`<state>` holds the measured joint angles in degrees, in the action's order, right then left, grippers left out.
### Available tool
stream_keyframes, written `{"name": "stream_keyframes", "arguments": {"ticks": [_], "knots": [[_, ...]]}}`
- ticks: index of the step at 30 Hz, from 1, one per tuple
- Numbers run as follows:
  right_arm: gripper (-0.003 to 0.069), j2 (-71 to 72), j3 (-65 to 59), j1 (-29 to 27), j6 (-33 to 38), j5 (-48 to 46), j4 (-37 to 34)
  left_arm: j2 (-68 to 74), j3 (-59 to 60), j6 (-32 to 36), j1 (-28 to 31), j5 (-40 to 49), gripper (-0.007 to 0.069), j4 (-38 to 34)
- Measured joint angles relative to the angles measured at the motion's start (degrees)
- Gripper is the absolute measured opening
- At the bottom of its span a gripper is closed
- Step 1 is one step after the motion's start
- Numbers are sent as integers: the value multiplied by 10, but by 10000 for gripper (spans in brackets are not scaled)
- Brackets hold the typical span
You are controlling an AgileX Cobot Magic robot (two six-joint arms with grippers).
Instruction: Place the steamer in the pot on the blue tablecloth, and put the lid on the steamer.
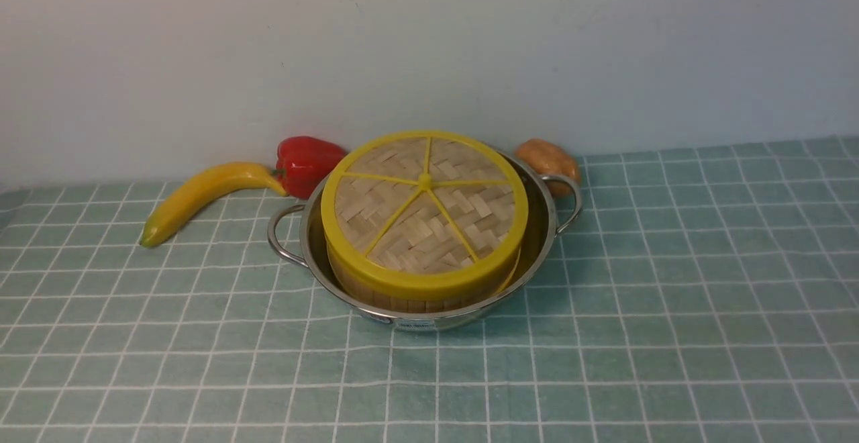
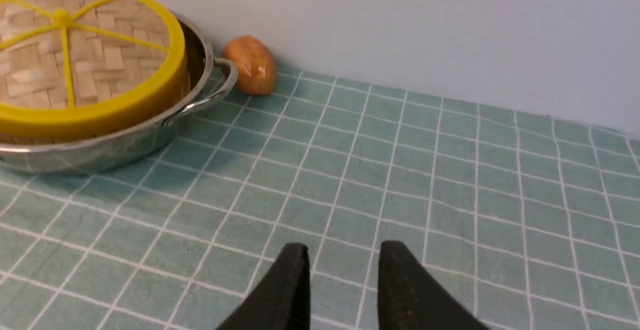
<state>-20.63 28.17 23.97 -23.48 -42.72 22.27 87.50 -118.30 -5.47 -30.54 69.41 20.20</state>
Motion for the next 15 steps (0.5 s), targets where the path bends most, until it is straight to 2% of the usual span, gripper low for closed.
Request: {"name": "stream_keyframes", "arguments": {"ticks": [2,4,5,7,10,15], "knots": [[93,0,-8,0,0,28,0,-83,127,-5,0,-2,-23,5],[13,0,-8,0,-1,46,3,-139,221,-15,0,-27,-23,7],[7,0,-8,0,-1,50,3,-139,221,-17,0,-27,-23,7],[-15,0,-8,0,-2,63,0,-227,361,-45,0,-107,-23,11],[-15,0,-8,0,-3,64,-16,-310,475,-57,0,-174,-23,10],[-12,0,-8,0,-3,68,-64,-415,585,-60,0,-201,-20,-13]]}}
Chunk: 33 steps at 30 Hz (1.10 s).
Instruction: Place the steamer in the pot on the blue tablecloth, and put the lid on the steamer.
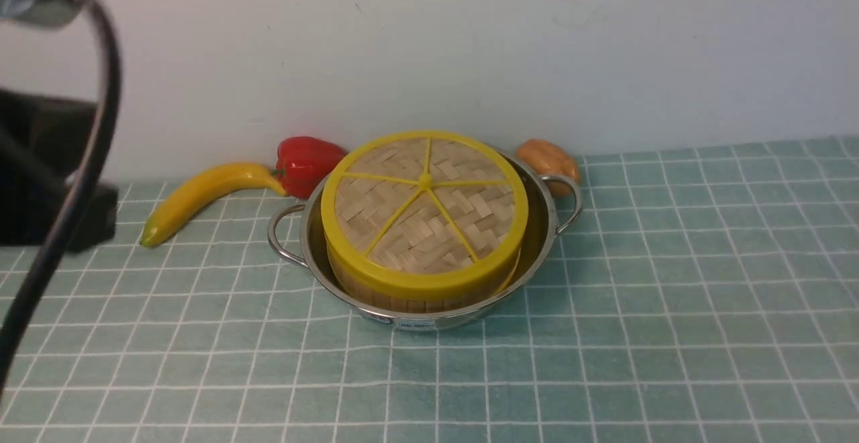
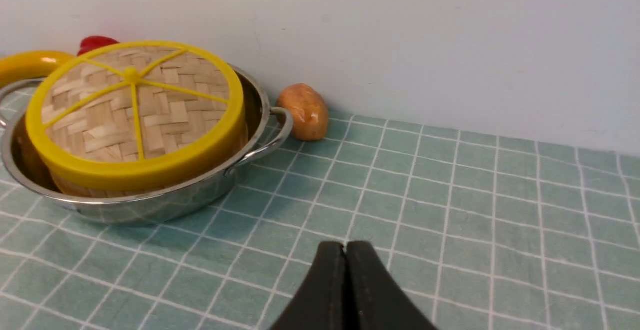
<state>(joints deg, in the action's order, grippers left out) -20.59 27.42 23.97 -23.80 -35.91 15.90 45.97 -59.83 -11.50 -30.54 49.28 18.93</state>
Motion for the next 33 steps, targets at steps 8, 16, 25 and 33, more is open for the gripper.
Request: {"name": "stream_keyframes", "arguments": {"ticks": [8,16,25,33], "knots": [[2,0,0,0,-20,0,-56,-72,54,0,0,4,-1,-5],[17,0,0,0,-27,0,-64,-102,92,48,45,-30,12,32],[48,0,0,0,-27,0,-67,-363,454,20,299,-328,34,52],[72,0,0,0,-28,0,-67,-456,602,-39,370,-390,46,52]]}}
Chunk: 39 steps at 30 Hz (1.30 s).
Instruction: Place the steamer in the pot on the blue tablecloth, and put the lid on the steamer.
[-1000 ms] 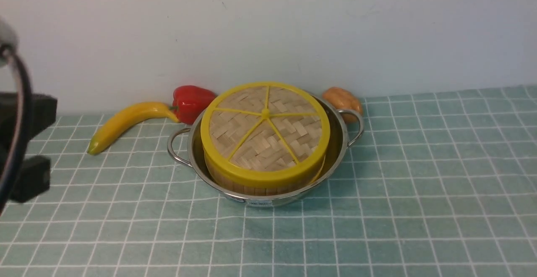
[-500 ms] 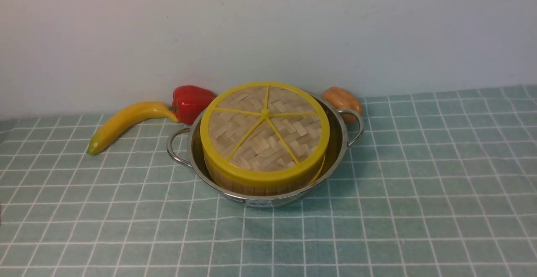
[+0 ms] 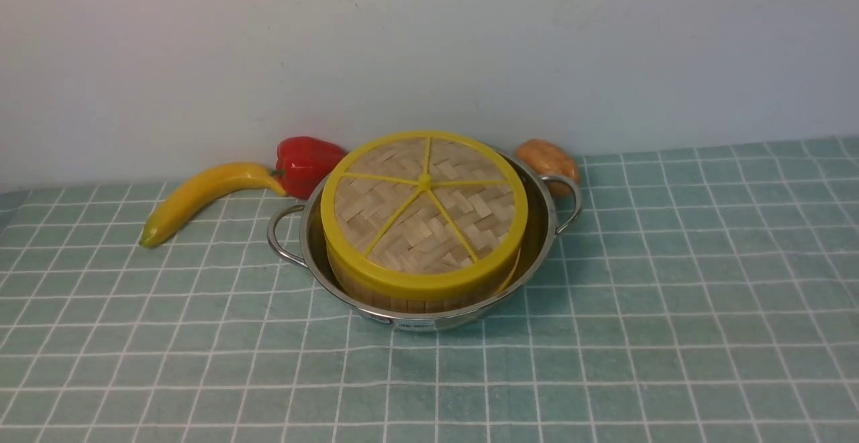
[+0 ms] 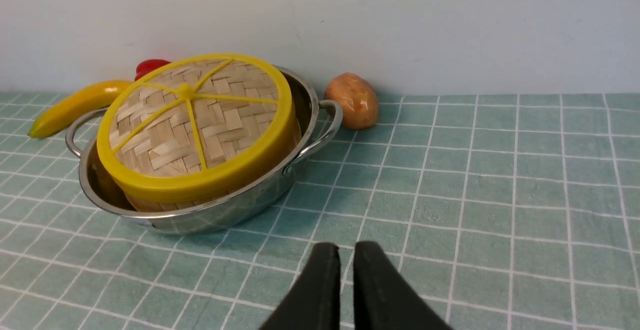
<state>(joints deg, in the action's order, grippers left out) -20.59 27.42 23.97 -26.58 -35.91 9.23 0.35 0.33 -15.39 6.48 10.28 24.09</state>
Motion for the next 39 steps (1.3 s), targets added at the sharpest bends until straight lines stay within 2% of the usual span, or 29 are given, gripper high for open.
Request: {"name": "stream_keyframes", "arguments": {"ticks": [18,20,21,25,28,30,34,39], "knots": [[130,9,0,-6,0,0,-2,-1,1,-10,0,-11,85,2],[138,38,-1,-47,2,1,-6,-1,1,-10,0,-11,85,2],[138,42,-1,-47,2,1,-5,-1,1,-10,0,-11,87,2],[151,133,-26,-159,24,5,64,-1,1,-10,0,-11,96,2],[159,183,-68,-207,26,16,96,-1,1,-10,0,-12,96,2],[163,195,-93,-219,26,30,99,-1,1,-10,0,-13,96,2],[179,204,-200,-257,6,144,100,-2,1,-10,0,-13,106,2],[194,204,-266,-258,-11,239,100,-2,1,-10,0,-13,110,2]]}}
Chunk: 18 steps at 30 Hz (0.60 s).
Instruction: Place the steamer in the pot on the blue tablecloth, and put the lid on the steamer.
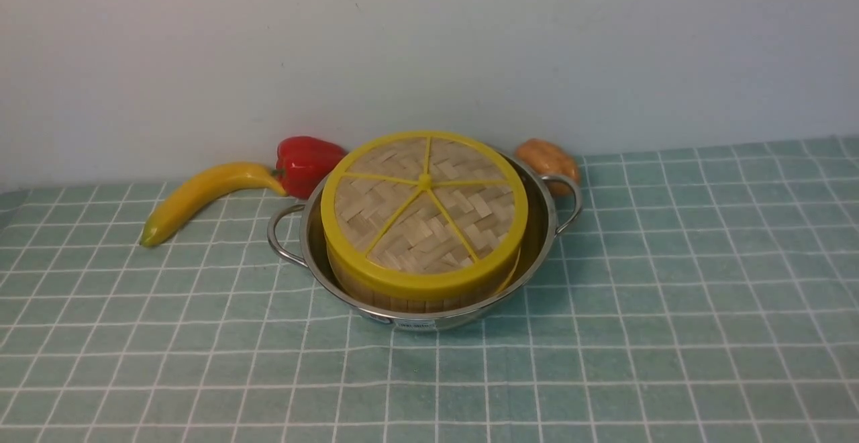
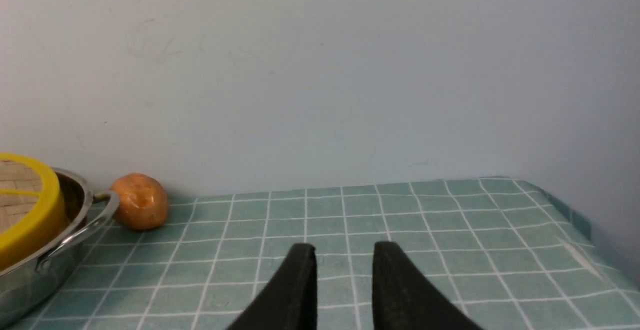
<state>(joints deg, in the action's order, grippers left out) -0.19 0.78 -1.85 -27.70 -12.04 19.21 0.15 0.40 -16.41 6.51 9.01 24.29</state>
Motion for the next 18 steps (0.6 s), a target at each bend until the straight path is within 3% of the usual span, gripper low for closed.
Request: {"name": "stream_keyframes", "arguments": {"ticks": [18], "knots": [[239,0,-12,0,-4,22,-5,0,0,0,0,0,148,0]]}}
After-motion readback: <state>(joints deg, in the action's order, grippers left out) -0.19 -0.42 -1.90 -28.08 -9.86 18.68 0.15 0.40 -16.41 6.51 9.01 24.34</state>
